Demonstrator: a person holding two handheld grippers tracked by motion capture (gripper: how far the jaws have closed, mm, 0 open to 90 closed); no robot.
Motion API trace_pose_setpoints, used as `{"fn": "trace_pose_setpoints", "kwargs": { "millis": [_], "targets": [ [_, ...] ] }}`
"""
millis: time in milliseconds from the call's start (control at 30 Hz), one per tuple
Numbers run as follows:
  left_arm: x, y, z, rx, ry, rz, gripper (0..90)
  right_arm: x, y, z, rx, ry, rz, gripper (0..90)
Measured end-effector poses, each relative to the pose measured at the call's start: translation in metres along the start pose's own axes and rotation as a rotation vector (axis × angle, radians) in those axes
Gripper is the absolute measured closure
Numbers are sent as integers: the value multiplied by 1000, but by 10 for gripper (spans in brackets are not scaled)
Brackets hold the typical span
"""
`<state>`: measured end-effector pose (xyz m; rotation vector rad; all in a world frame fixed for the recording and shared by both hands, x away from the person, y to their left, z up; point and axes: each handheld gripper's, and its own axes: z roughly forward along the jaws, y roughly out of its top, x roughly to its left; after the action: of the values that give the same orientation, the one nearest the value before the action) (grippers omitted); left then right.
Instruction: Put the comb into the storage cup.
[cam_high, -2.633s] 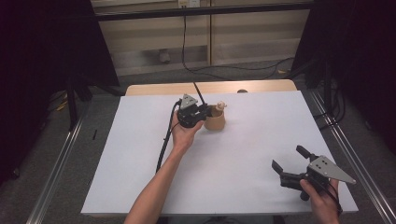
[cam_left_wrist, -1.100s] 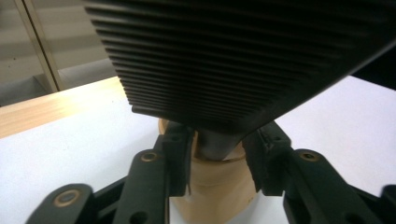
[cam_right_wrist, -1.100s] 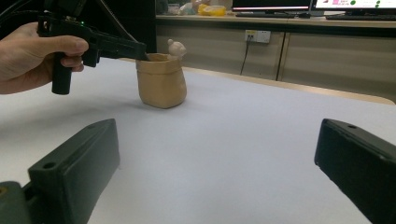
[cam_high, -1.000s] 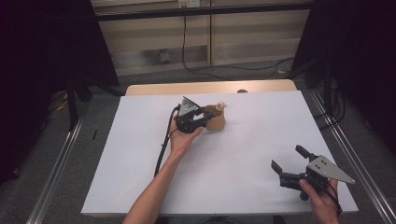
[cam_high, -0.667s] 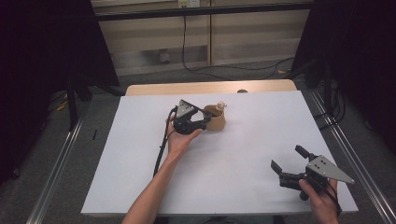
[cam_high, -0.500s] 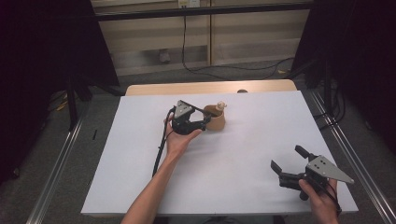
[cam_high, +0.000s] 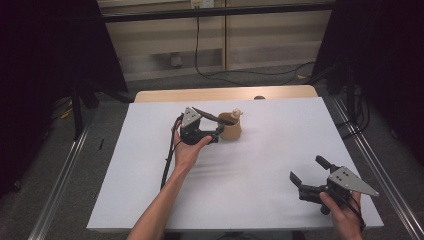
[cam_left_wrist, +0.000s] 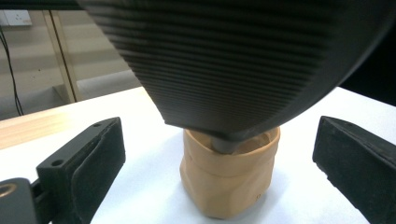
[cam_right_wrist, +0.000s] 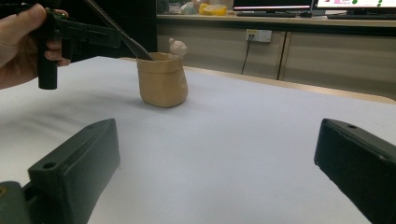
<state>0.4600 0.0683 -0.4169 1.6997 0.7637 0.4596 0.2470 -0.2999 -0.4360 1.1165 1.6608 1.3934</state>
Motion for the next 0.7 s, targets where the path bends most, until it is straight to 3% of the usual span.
{"fn": "trace_pose_setpoints", "kwargs": {
  "millis": [233,300,400,433,500,567,700],
  "targets": [
    [0,5,-8,-17,2,14,28,-1,-1,1,0,2,7,0],
    [1,6,-10,-32,-12,-7,30,-1,-2,2,2,3,11,0],
    [3,7,-16,-52,-1,-32,32,-1,-2,3,1,6,12,0],
    [3,7,-17,-56,1,-30,32,0,-2,2,3,6,10,0],
    [3,9,-20,-50,12,17,35,0,-2,2,3,7,8,0],
    [3,10,-24,-52,-8,10,34,-1,-3,3,3,6,9,0],
    [2,11,-31,-70,-3,23,34,-2,-2,2,2,-1,11,0]
  ]
}}
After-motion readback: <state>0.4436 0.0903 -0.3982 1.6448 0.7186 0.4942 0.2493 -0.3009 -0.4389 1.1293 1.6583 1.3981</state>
